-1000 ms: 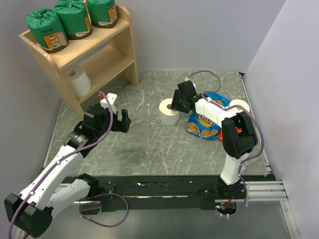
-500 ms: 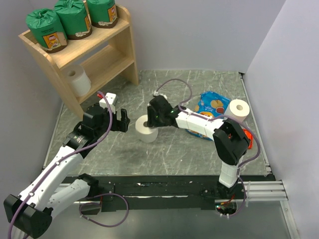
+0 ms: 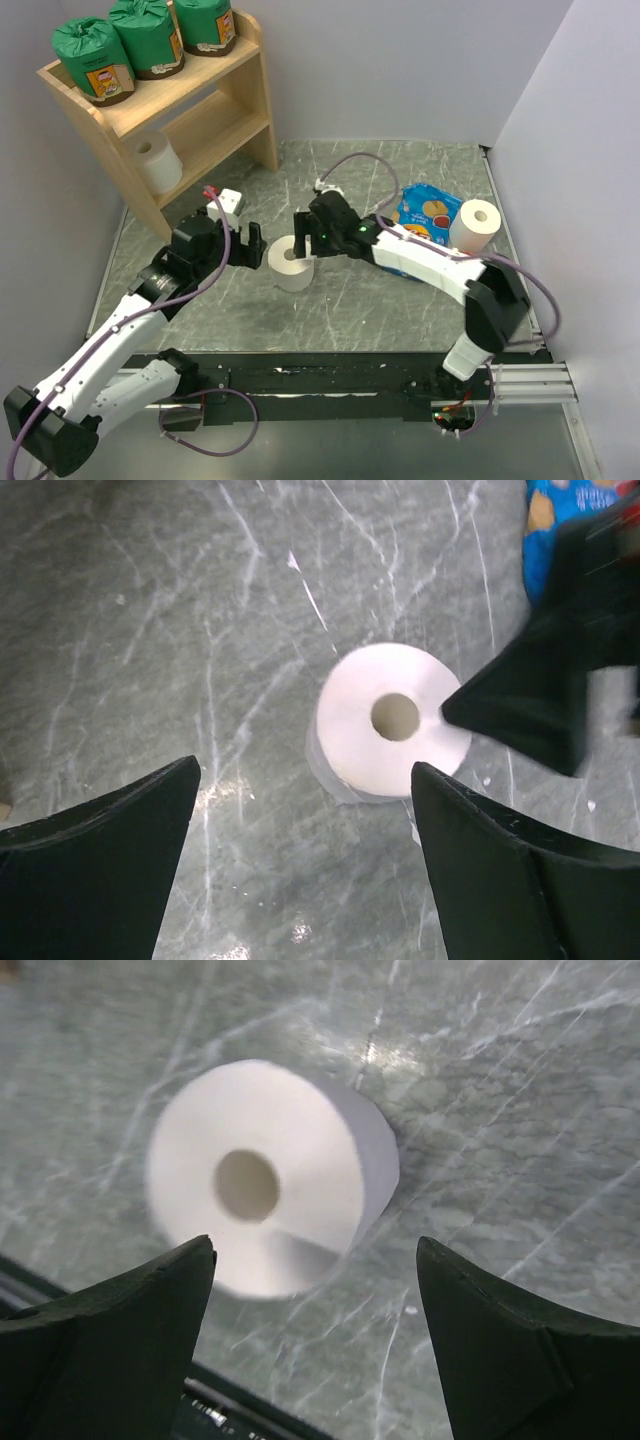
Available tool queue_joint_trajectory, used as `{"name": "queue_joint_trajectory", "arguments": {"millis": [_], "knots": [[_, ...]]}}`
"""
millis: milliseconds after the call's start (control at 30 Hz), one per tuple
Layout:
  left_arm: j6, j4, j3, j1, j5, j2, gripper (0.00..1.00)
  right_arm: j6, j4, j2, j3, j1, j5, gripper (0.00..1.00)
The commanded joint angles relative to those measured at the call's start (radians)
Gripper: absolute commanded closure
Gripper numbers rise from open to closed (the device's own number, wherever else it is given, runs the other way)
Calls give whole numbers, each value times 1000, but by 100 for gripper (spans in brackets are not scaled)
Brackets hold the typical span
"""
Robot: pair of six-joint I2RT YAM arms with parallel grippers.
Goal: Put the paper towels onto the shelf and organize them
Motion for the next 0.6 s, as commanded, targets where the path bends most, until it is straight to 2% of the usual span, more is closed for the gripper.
{"name": "queue_joint_trajectory", "arguments": {"millis": [0,267,400,567], "knots": [[8,3,67,-97,-44,52,7,-34,3,-190,-85,2,11,11],[-29,-39,162,-266,-119,268,10,-53,-17,-521,-390,-46,186,11],[-41,-11,201,-349,-147,359,10,-47,-29,-786,-527,-93,202,10],[-49,-10,239,-396,-182,506,13,-53,-33,-984,-647,-116,226,9]]}}
